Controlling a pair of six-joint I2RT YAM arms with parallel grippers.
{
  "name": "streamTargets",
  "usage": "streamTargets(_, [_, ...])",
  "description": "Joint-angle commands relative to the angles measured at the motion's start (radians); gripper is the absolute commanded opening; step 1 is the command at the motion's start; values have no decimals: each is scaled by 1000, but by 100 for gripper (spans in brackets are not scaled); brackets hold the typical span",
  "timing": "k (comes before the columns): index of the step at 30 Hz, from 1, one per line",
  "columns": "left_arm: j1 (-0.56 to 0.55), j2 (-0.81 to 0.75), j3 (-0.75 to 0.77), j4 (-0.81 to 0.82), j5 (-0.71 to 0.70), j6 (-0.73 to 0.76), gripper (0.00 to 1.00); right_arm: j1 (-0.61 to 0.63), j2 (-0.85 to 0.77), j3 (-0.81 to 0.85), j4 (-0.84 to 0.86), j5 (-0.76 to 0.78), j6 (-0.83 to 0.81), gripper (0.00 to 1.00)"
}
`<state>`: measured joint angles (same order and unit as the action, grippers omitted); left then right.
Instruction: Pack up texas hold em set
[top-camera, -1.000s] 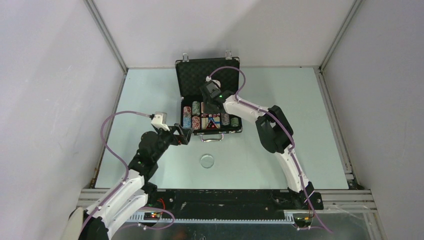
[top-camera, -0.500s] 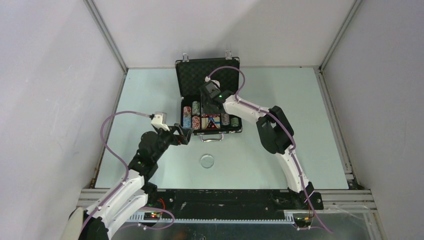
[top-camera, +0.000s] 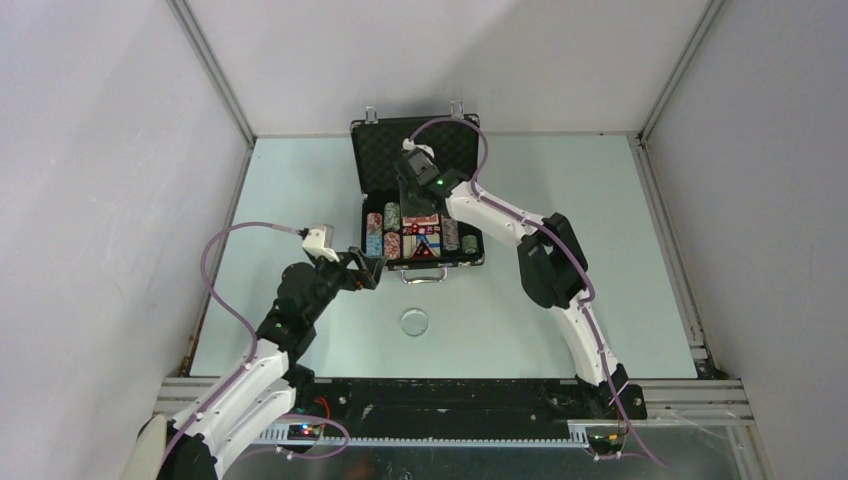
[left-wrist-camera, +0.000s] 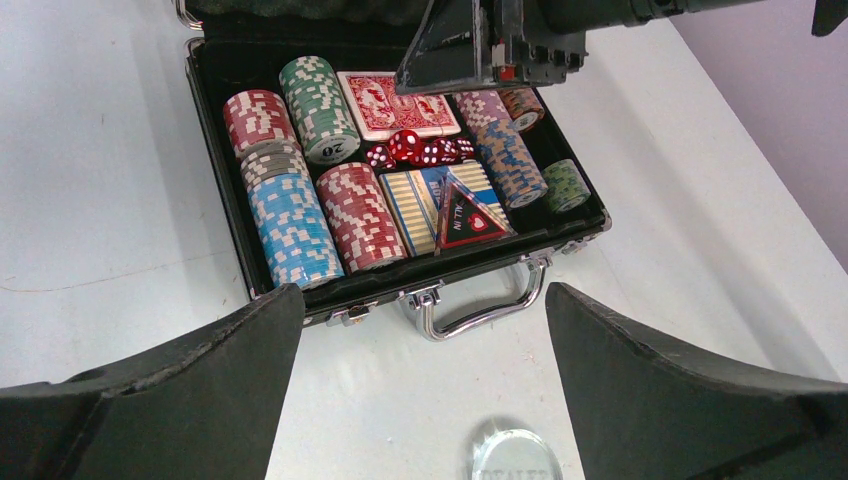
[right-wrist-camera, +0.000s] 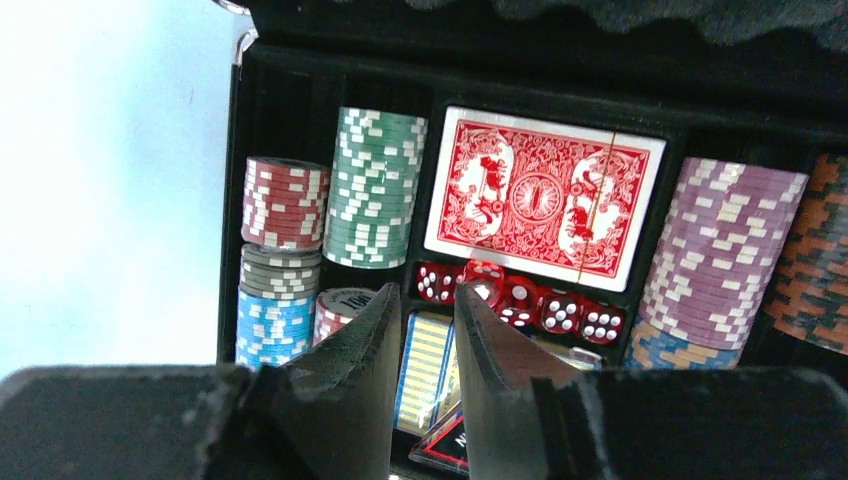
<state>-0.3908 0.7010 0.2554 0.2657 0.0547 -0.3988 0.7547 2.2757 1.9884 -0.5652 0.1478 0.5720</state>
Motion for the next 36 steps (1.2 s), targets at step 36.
streamTargets(36, [-15,51,45,10,-26,35,100,-50,-82,84,-91,-37,-114,25])
